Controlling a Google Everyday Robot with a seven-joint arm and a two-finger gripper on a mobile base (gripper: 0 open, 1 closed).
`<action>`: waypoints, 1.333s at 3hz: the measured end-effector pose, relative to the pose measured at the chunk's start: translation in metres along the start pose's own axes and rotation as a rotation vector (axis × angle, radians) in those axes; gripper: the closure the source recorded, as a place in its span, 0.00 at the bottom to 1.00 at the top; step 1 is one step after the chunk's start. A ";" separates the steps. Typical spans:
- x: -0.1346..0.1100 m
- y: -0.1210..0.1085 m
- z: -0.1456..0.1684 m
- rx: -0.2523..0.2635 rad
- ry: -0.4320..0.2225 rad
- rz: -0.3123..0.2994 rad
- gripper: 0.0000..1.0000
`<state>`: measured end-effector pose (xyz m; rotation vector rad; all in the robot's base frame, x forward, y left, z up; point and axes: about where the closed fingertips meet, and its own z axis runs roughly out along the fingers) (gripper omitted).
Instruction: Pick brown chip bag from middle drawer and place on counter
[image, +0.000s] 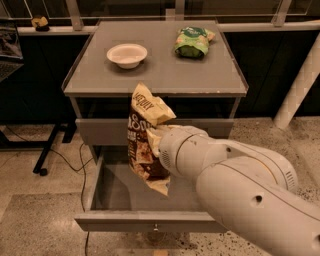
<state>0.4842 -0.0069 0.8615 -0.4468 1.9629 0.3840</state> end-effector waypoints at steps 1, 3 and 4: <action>-0.029 0.002 -0.017 0.017 -0.050 -0.090 1.00; -0.114 -0.013 -0.059 0.105 -0.181 -0.223 1.00; -0.159 -0.026 -0.077 0.161 -0.275 -0.226 1.00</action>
Offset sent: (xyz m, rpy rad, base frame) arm -0.0009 -0.0144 0.1464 -0.1927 -0.3206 0.0014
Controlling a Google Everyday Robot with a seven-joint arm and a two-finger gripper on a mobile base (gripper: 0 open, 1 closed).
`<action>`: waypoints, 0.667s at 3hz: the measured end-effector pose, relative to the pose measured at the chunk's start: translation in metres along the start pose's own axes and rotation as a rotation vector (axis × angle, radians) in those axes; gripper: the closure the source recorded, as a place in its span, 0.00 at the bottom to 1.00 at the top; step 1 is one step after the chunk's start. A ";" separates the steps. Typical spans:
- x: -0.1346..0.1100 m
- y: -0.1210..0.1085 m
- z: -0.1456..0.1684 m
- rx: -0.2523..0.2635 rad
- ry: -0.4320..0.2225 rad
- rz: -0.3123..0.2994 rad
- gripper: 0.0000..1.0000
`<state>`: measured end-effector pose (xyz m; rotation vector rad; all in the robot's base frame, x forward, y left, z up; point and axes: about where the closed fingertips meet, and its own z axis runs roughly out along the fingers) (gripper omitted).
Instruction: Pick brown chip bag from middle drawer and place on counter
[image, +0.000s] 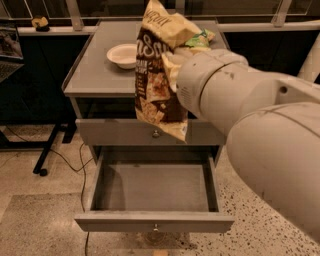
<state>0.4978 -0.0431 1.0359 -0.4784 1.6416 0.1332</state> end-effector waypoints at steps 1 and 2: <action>-0.026 -0.023 -0.004 0.055 -0.049 0.021 1.00; -0.028 -0.036 -0.013 0.092 -0.050 0.021 1.00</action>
Offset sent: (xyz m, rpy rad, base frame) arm 0.0069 -0.0139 0.0271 0.0311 -0.0440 -0.0406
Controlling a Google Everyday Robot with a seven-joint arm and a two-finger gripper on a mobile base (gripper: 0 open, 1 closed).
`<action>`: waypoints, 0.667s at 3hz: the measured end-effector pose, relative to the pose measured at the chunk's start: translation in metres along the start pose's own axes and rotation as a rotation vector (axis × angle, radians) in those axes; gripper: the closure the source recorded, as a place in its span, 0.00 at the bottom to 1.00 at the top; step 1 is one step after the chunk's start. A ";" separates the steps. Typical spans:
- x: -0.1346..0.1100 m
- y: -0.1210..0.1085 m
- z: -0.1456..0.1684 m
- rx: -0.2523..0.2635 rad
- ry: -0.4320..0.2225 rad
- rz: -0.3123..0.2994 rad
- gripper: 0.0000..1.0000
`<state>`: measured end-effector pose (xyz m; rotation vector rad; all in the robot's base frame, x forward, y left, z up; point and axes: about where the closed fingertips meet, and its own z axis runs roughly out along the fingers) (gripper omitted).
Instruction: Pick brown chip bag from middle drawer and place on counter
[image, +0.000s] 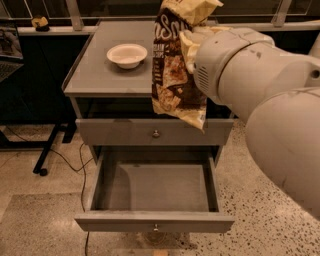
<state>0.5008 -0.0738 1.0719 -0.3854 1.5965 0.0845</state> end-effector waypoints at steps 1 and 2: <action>0.000 0.000 0.000 0.000 0.000 0.000 1.00; -0.008 -0.001 0.006 -0.004 -0.031 -0.006 1.00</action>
Offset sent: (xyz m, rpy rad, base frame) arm 0.0283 0.0068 0.0057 0.0117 -0.0490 0.0096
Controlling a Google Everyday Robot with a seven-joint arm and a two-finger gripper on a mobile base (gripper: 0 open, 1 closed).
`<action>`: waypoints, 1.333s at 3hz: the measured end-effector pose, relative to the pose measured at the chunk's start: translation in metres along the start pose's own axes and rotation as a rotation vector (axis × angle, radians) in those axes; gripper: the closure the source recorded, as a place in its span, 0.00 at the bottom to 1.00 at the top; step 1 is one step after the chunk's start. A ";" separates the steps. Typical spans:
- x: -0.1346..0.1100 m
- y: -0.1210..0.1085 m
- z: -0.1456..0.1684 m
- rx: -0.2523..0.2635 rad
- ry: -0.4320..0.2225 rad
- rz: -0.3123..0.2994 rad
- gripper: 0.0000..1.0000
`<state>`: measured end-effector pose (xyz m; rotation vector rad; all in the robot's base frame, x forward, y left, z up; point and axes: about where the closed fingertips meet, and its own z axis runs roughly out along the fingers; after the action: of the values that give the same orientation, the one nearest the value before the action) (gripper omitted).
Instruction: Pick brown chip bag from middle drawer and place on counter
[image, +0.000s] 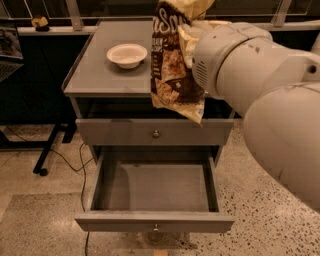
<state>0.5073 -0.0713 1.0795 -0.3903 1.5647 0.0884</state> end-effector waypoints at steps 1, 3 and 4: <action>-0.005 -0.013 0.008 0.012 -0.038 -0.018 1.00; 0.011 -0.060 0.055 0.044 -0.089 -0.021 1.00; 0.034 -0.083 0.089 0.073 -0.066 -0.013 1.00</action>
Offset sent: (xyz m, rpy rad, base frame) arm 0.1333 0.0126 0.0107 -0.0212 -0.1499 -0.0434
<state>0.6178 -0.1286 1.0583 -0.3368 1.4955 0.0337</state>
